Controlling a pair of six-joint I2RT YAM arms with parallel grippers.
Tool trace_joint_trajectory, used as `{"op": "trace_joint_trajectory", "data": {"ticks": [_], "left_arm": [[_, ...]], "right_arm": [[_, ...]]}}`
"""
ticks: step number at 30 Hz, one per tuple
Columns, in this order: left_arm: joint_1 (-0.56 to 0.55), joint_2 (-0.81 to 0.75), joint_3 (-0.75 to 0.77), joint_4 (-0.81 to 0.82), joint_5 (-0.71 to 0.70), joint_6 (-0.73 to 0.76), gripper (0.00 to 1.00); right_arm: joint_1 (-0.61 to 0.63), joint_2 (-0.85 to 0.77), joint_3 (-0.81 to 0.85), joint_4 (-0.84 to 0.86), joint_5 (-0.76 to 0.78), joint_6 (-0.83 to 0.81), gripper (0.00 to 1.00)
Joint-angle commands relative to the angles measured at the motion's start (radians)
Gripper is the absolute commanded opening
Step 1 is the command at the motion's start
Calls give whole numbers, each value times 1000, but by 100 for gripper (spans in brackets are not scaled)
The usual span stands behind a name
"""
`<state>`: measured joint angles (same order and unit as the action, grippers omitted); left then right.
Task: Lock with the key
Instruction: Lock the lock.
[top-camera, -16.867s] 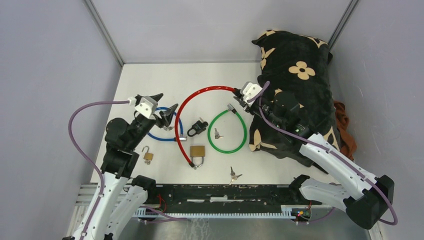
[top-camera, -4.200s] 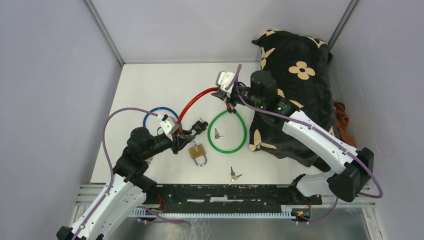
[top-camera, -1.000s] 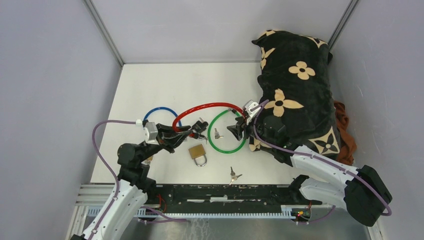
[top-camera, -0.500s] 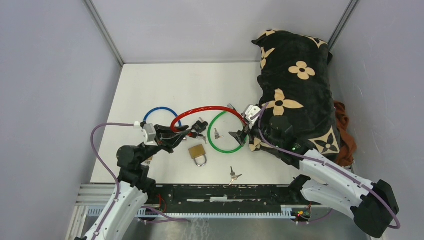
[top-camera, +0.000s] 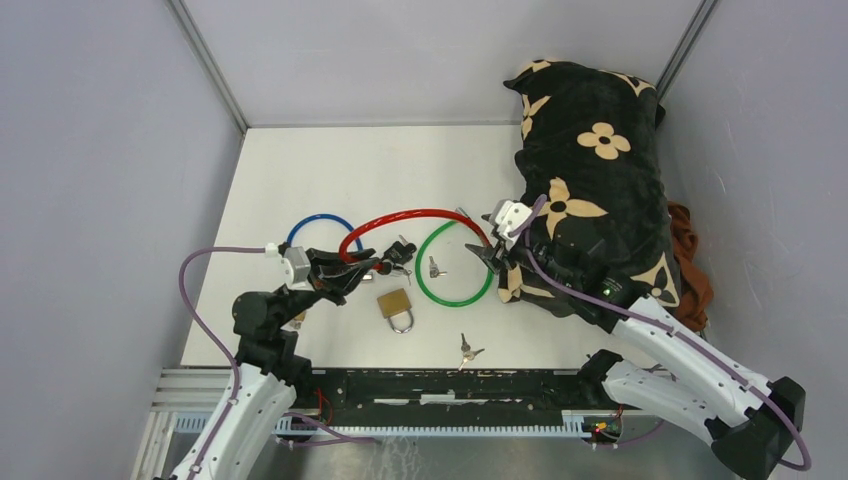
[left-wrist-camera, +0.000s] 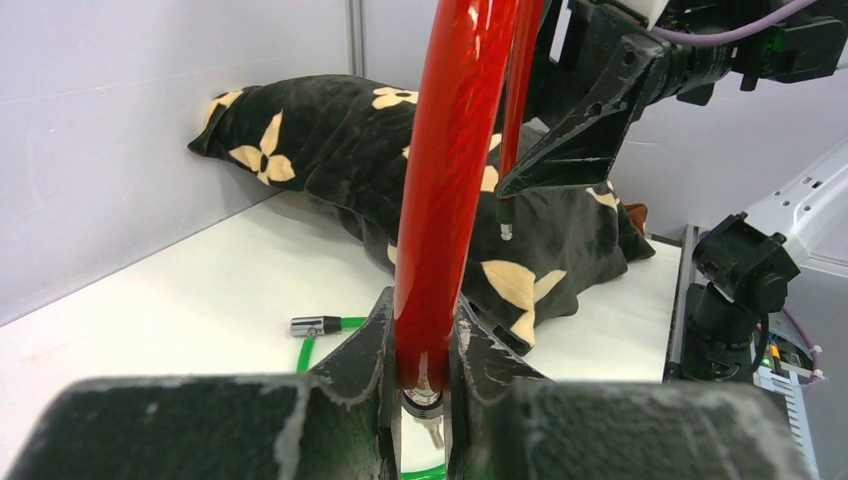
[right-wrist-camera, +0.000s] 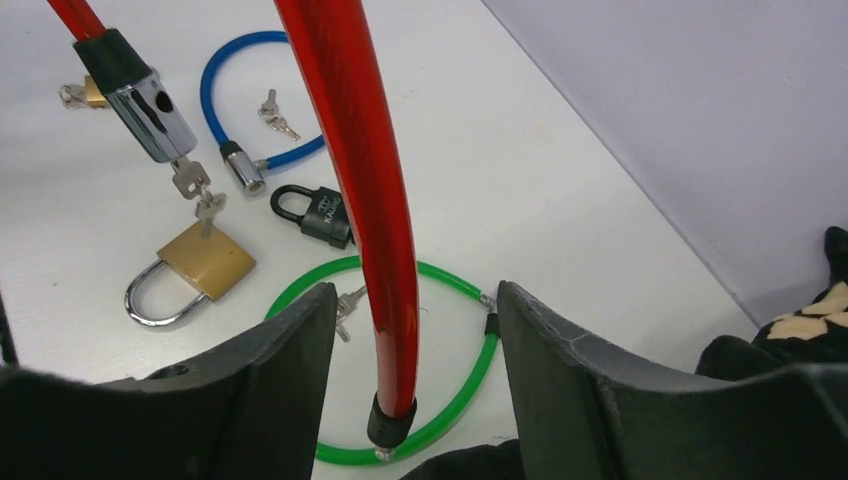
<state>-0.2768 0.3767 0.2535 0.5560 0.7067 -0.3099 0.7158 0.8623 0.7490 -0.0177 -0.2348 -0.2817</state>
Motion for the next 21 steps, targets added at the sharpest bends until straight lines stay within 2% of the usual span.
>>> {"op": "trace_joint_trajectory", "data": {"ticks": [1, 3, 4, 5, 9, 15, 18, 21], "left_arm": [[8, -9, 22, 85, -24, -65, 2], [8, -9, 27, 99, -32, -79, 2], [7, -9, 30, 119, -33, -90, 2], [7, -7, 37, 147, -30, -97, 2], [6, 29, 126, 273, 10, -52, 2], [-16, 44, 209, 477, 243, 110, 2], [-20, 55, 218, 594, 352, 263, 2], [-19, 33, 224, 623, 391, 465, 2]], "right_arm": [[0, 30, 30, 62, 61, 26, 46], [0, 40, 29, 109, 92, 73, 15], [-1, 53, 37, 125, 97, 101, 3], [-2, 68, 56, 140, 98, 142, 0], [-1, 119, 181, 291, -21, 331, 0], [39, 198, 295, 698, -194, 581, 0], [107, 259, 394, 734, -220, 573, 0], [157, 304, 483, 747, -256, 583, 0]]}}
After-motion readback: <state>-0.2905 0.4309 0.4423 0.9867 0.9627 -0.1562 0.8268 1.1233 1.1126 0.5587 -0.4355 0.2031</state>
